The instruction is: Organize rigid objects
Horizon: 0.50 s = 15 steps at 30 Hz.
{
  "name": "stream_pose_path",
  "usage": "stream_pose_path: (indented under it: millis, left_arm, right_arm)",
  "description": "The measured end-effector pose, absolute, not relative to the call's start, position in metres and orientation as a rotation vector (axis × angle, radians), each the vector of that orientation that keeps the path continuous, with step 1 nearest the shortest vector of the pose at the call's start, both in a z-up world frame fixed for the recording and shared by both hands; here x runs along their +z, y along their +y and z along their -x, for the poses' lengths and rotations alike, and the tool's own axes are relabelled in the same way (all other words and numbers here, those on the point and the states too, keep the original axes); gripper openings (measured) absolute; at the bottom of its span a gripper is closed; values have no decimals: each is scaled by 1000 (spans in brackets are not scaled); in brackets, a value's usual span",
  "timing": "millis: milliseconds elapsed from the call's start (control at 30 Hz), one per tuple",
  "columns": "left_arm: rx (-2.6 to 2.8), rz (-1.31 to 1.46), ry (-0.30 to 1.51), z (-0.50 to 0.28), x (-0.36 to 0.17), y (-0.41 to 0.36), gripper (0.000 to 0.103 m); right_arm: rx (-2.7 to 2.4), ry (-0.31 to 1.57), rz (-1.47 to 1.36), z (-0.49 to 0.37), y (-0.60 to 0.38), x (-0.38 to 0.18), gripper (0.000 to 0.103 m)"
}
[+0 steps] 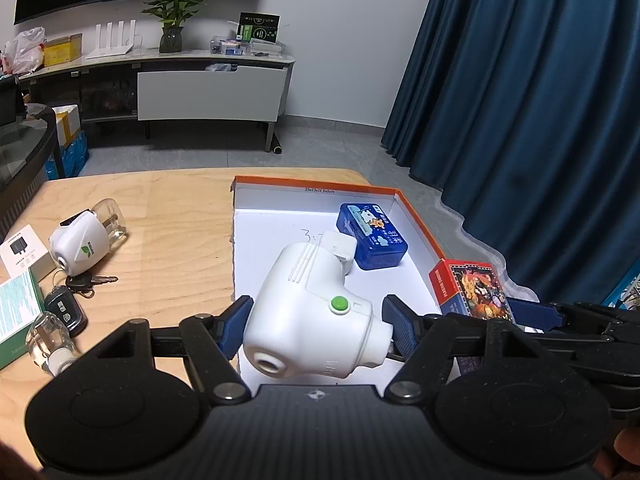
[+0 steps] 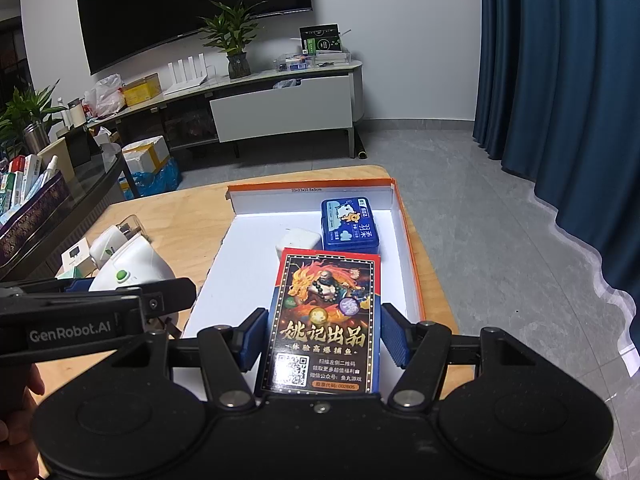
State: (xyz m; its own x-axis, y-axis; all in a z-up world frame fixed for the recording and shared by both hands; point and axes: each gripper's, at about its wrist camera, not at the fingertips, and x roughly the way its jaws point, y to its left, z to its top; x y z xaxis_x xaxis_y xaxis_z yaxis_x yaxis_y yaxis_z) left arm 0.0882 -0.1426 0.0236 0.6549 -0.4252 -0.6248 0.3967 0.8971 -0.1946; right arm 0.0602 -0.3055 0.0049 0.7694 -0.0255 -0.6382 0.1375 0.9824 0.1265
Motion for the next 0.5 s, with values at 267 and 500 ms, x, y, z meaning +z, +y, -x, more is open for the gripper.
stream_pose_path:
  millis: [267,500]
  left_arm:
    - [-465,45,722,-89,22,-143,72]
    - [-466,50,726,-89,21,-142,72]
  right_arm:
    - [-88,691,-169,-60,-305,4,73]
    - [-88,691,-169,-61,-305,4,73]
